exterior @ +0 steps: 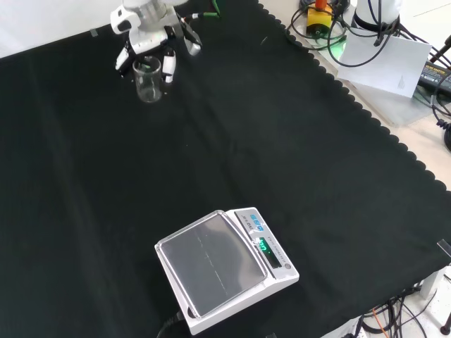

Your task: Put the beaker on the electronic balance.

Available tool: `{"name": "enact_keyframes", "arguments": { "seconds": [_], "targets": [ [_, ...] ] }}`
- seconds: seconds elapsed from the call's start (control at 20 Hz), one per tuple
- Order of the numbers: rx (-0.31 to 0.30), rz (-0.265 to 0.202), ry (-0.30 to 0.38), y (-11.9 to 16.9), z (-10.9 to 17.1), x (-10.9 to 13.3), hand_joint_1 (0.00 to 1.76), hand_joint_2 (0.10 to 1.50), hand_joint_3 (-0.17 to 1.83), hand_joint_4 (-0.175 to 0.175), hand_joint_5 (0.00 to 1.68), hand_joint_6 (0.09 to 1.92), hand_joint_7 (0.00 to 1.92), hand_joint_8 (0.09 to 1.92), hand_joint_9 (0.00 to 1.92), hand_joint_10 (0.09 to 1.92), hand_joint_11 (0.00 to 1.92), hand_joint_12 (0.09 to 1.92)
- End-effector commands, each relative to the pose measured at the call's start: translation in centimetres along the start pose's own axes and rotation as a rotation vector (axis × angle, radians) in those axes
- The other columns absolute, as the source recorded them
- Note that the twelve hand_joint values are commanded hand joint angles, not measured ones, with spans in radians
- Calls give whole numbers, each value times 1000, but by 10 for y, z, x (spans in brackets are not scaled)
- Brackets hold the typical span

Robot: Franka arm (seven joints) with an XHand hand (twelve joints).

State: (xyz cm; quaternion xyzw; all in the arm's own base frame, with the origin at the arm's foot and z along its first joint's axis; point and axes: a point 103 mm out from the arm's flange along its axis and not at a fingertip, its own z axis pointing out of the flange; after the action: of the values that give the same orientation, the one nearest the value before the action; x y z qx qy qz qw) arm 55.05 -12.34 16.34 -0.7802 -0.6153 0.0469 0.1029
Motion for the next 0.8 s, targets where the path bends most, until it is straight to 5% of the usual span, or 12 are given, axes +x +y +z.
{"name": "enact_keyframes", "arguments": {
  "seconds": [0.05,0.45,0.8],
  "targets": [
    [-6,-11,-27,-15,-19,0,1170,842,846,5,792,1484,794,1648,1075,1362,1232,1056],
    [-24,-37,-30,-29,-39,42,1174,830,859,5,808,1472,800,1643,1084,1356,1229,1059],
    [-1,-188,-49,-27,-35,160,1179,817,871,3,822,1455,808,1637,1093,1349,1224,1062]
  ]
}}
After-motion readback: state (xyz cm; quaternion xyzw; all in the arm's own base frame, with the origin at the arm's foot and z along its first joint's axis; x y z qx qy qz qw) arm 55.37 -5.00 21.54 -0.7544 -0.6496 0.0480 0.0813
